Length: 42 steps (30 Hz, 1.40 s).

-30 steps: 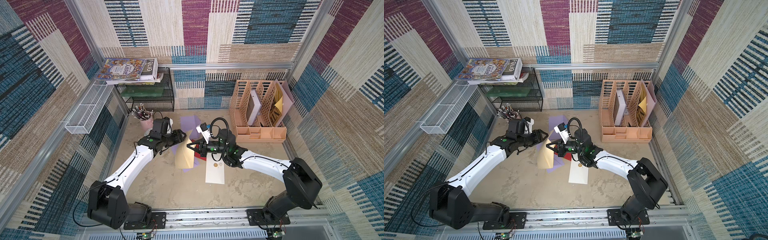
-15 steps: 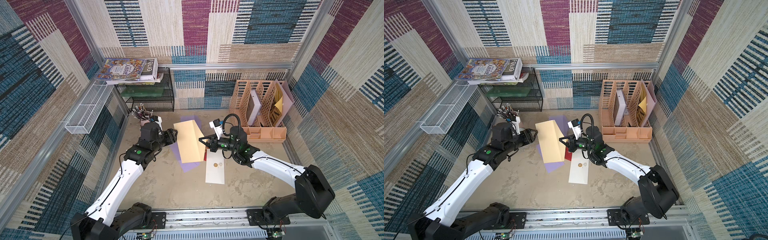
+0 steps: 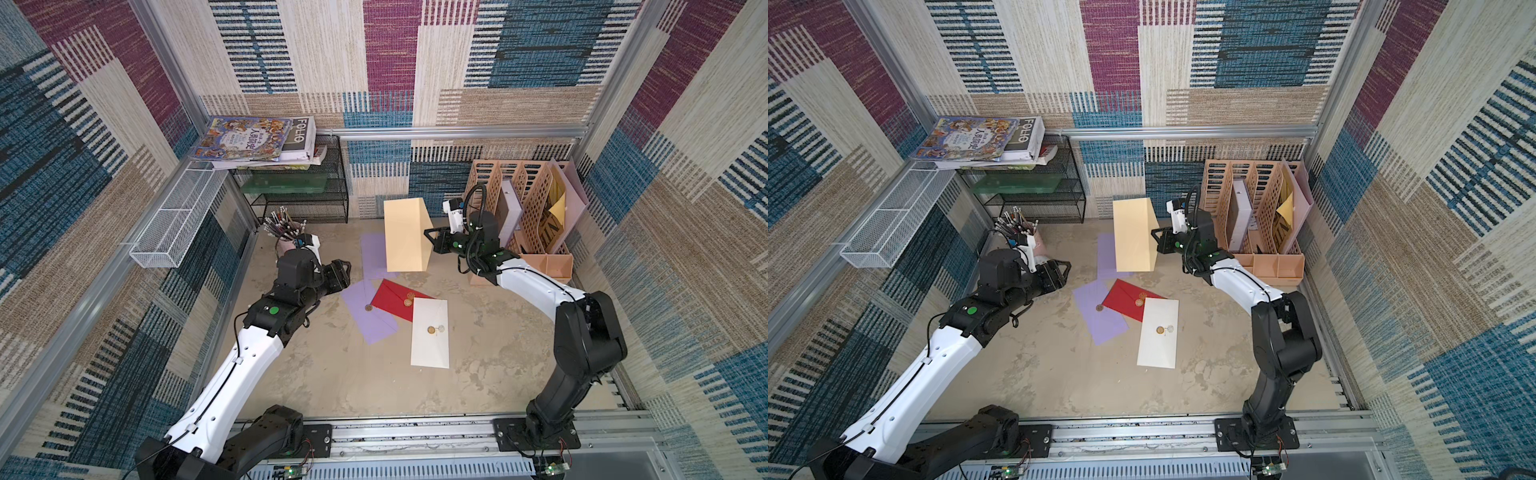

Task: Open the envelope
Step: Place the envelope at the center of the board.

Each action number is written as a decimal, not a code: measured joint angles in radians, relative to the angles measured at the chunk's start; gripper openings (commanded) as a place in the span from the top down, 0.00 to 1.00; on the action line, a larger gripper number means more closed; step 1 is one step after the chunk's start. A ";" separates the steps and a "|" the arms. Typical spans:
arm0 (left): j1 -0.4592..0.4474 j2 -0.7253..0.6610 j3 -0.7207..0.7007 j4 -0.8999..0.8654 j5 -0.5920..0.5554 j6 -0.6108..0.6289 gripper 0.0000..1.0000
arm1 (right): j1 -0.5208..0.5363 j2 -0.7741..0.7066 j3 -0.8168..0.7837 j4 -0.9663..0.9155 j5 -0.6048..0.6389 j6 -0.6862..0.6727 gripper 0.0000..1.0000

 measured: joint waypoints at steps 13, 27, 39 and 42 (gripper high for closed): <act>0.015 -0.017 0.001 -0.037 -0.001 0.034 0.25 | -0.108 0.328 0.369 -0.268 0.016 -0.083 1.00; 0.023 0.011 -0.012 -0.031 0.034 0.033 0.25 | -0.120 0.382 0.320 -0.344 0.083 -0.136 0.96; 0.024 0.008 -0.018 -0.029 0.037 0.029 0.25 | -0.119 0.427 0.297 -0.358 0.120 -0.157 0.83; 0.024 0.004 -0.018 -0.029 0.037 0.028 0.25 | -0.119 0.445 0.303 -0.358 0.120 -0.156 0.62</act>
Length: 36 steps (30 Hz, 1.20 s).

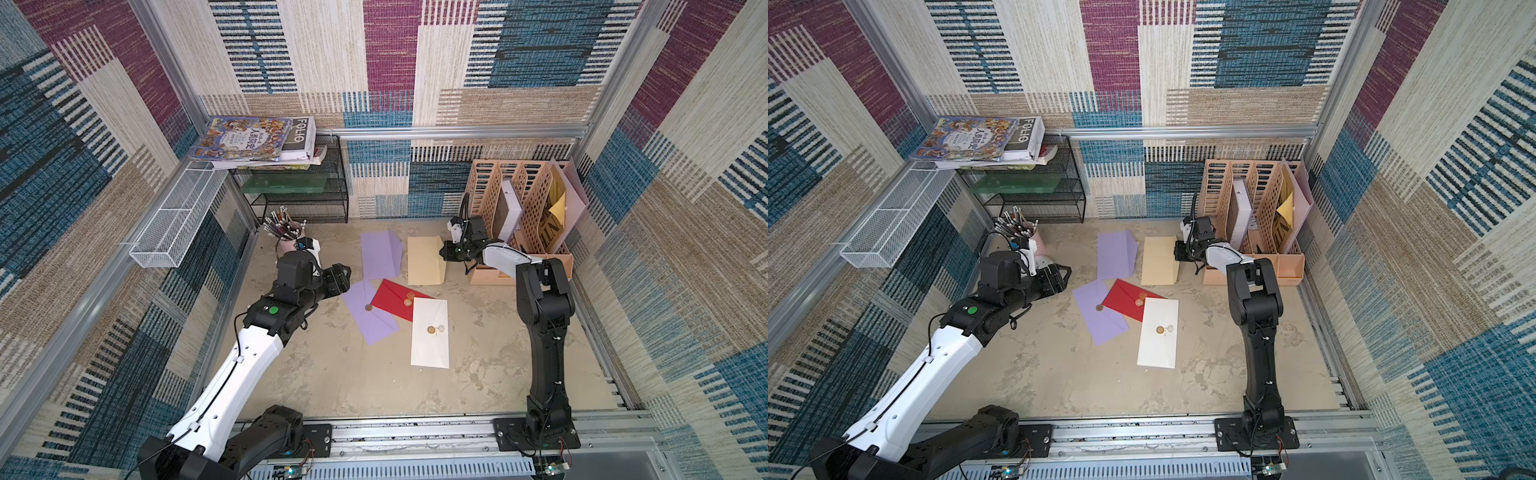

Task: Open the envelope
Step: Place the envelope at the center of the board, then pick up the envelope from the center of the board.

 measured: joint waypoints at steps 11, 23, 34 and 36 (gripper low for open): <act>0.000 -0.001 -0.005 0.000 0.005 -0.008 0.25 | 0.008 0.010 0.016 -0.016 0.045 0.008 0.45; 0.001 0.009 -0.008 0.001 0.027 -0.014 0.25 | 0.026 -0.089 0.031 -0.026 0.087 0.023 0.38; 0.001 0.054 -0.032 0.034 0.092 -0.026 0.27 | 0.106 -0.356 -0.075 -0.043 0.211 0.025 0.38; 0.000 0.085 -0.035 0.053 0.136 -0.031 0.29 | 0.141 -0.426 -0.117 -0.044 0.245 0.026 0.38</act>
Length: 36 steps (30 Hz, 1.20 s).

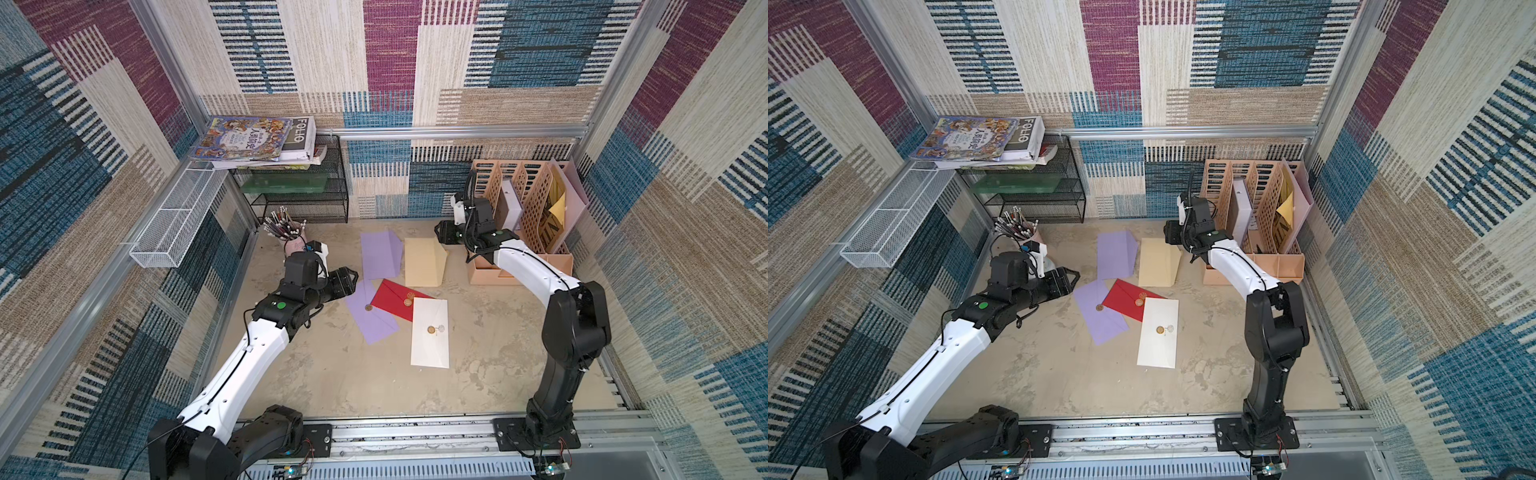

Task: Open the envelope
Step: Pick up the envelope from the center of the board.

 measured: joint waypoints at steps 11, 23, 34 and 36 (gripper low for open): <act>-0.060 0.209 -0.075 0.181 0.257 -0.058 0.32 | 0.132 -0.345 -0.481 -0.045 0.052 0.105 0.47; -0.143 0.504 -0.030 0.350 0.421 -0.105 0.37 | 0.212 -0.509 -0.822 -0.034 0.018 0.235 0.88; -0.190 0.630 0.011 0.426 0.468 -0.151 0.37 | 0.282 -0.400 -0.850 0.063 -0.030 0.267 0.93; -0.195 0.654 0.012 0.435 0.474 -0.162 0.37 | 0.281 -0.369 -0.851 0.076 -0.030 0.267 0.93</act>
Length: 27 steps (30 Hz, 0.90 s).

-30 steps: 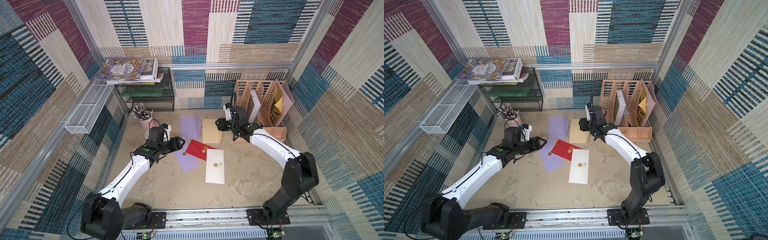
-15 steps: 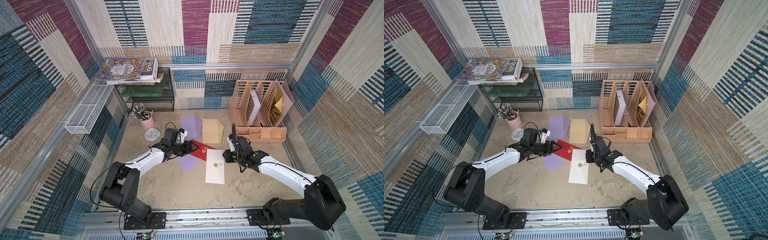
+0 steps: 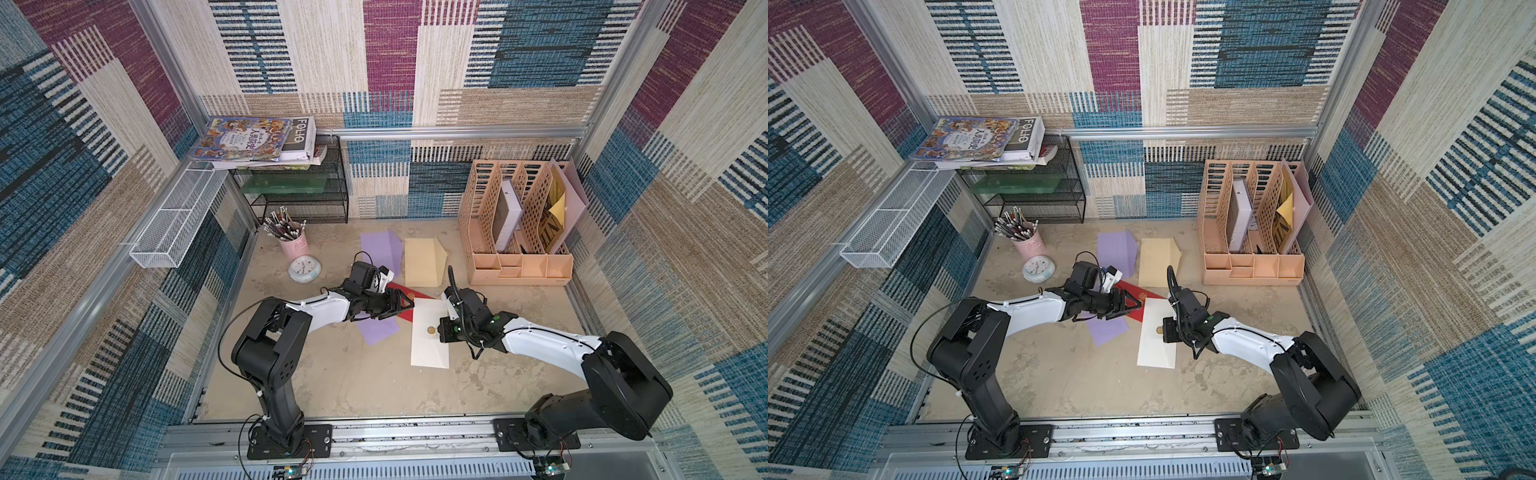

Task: Open the envelope
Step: Pick up the envelope from the center of the board.

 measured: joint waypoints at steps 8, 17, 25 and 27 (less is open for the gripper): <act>-0.005 0.047 -0.002 0.018 0.019 -0.017 0.37 | -0.008 0.044 -0.009 0.022 0.002 0.001 0.93; -0.013 0.064 0.000 0.029 0.022 -0.031 0.38 | -0.019 -0.008 -0.028 0.021 0.031 0.000 0.91; -0.028 0.077 -0.003 0.036 0.034 -0.033 0.38 | -0.020 0.003 -0.073 0.036 0.029 0.016 0.90; -0.031 0.087 -0.003 0.037 0.037 -0.034 0.38 | -0.024 0.006 -0.076 0.046 0.027 0.018 0.90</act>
